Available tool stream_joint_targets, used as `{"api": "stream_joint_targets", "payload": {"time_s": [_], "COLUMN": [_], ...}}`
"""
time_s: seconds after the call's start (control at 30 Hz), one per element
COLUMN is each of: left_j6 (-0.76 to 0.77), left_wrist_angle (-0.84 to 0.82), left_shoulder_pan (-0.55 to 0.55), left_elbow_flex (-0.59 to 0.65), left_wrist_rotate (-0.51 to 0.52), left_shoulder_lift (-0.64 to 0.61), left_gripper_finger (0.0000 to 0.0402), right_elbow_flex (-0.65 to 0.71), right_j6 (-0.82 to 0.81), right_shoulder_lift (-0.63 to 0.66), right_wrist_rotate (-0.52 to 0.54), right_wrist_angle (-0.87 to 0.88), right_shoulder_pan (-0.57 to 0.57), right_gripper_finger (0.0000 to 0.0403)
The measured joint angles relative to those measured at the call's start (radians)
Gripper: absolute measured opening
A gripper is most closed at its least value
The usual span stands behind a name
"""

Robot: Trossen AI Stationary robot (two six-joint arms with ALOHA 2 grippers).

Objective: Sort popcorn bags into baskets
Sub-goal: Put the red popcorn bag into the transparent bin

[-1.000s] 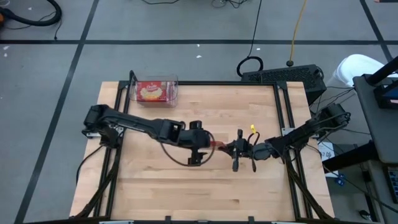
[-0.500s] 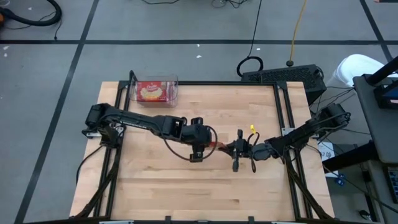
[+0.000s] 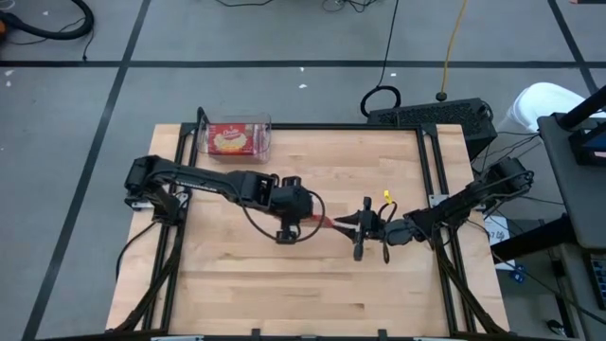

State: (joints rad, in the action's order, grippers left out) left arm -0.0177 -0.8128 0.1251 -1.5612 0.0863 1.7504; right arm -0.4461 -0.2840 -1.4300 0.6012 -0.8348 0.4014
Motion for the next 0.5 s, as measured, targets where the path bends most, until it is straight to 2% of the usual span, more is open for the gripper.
{"api": "stream_joint_targets", "payload": {"time_s": [0.13, 0.23, 0.37, 0.5], "left_j6": [-0.051, -0.100, -0.135, -0.182], "left_wrist_angle": [-0.134, -0.239, -0.371, -0.495], "left_shoulder_pan": [-0.016, -0.039, -0.102, -0.202], "left_elbow_flex": [0.000, -0.001, -0.001, -0.002], "left_wrist_rotate": [0.000, 0.031, 0.115, 0.187], "left_shoulder_lift": [-0.064, -0.128, -0.222, -0.300], "left_gripper_finger": [0.0025, 0.0014, 0.0016, 0.0037], "right_elbow_flex": [0.000, 0.001, 0.002, 0.001], "right_j6": [0.000, 0.005, -0.001, -0.027], "right_shoulder_lift": [0.000, 0.000, -0.001, -0.001], "right_wrist_rotate": [0.002, 0.001, 0.000, -0.005], "right_wrist_angle": [0.024, 0.028, 0.067, 0.084], "right_shoulder_pan": [0.000, 0.000, 0.000, 0.000], "right_gripper_finger": [0.0140, 0.0166, 0.0180, 0.0182]}}
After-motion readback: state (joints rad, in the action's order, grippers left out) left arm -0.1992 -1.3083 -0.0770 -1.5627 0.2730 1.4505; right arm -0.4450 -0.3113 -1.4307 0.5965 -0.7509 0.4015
